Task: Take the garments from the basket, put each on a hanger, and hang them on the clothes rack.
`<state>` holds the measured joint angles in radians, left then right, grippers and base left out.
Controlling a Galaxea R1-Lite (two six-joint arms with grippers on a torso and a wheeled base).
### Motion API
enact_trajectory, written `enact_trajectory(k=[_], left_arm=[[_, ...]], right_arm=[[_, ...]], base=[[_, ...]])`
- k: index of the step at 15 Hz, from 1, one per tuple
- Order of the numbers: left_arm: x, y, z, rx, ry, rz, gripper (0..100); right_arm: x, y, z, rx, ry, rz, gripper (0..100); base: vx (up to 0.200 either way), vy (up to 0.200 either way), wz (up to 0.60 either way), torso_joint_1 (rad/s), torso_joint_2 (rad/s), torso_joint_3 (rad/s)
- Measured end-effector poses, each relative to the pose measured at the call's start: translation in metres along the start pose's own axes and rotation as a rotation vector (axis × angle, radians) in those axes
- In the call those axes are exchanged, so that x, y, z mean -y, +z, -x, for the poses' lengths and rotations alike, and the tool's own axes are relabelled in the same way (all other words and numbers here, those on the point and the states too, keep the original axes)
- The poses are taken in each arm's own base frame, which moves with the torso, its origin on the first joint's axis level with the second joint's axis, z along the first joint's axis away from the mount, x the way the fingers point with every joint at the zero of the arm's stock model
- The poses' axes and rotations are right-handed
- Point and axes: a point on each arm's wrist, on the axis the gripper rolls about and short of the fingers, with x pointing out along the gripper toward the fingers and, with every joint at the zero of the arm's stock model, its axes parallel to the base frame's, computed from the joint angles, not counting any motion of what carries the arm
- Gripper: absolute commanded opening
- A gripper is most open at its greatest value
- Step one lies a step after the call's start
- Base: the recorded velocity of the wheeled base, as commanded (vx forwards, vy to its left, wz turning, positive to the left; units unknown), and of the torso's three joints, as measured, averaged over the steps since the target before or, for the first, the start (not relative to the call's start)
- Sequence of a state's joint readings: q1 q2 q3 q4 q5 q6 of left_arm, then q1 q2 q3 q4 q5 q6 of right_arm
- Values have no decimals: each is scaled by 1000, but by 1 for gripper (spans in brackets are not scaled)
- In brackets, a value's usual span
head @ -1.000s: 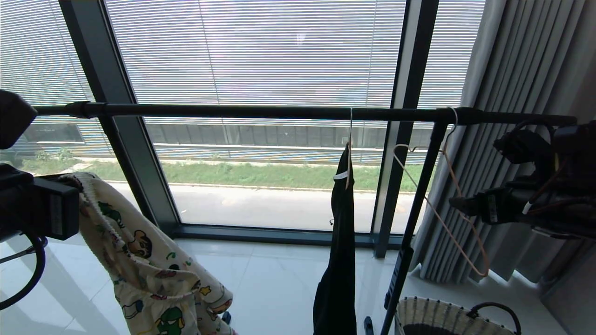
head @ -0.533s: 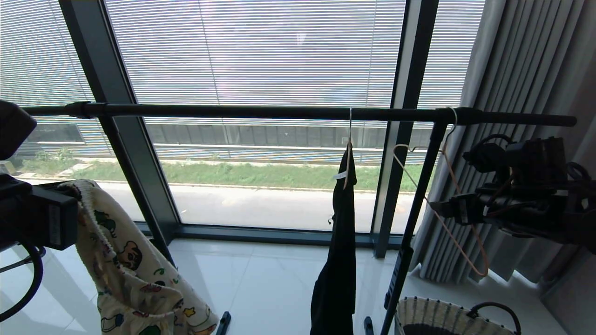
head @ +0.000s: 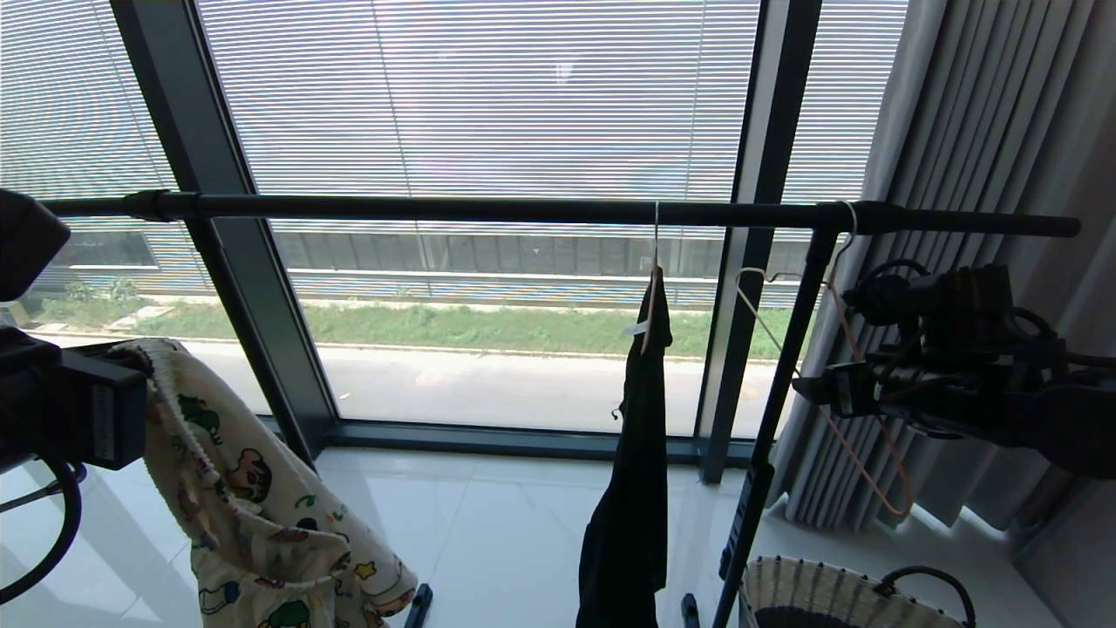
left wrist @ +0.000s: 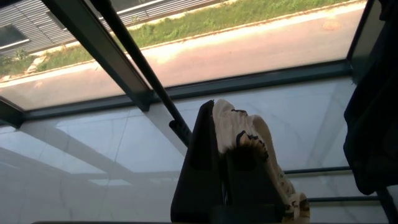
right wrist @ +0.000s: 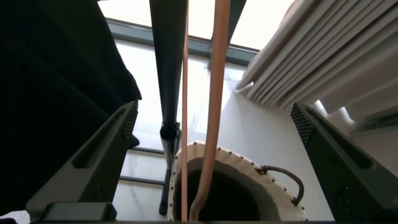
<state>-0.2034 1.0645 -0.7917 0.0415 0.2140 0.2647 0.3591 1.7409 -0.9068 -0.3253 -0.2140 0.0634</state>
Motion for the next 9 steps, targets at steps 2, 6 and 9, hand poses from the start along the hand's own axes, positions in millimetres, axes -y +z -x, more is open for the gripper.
enact_trajectory(k=[2, 6, 9], left_arm=[[0, 0, 0, 0, -1, 0, 0], [0, 0, 0, 2, 0, 3, 0], [0, 0, 1, 5, 1, 4, 0]], right_arm=[[0, 3, -1, 11, 1, -2, 0], [0, 5, -1, 19, -1, -6, 0], [0, 8, 3, 31, -2, -8, 0]], base=[[0, 0, 0, 0, 0, 0], [0, 0, 0, 0, 0, 0], [0, 0, 0, 0, 0, 0]])
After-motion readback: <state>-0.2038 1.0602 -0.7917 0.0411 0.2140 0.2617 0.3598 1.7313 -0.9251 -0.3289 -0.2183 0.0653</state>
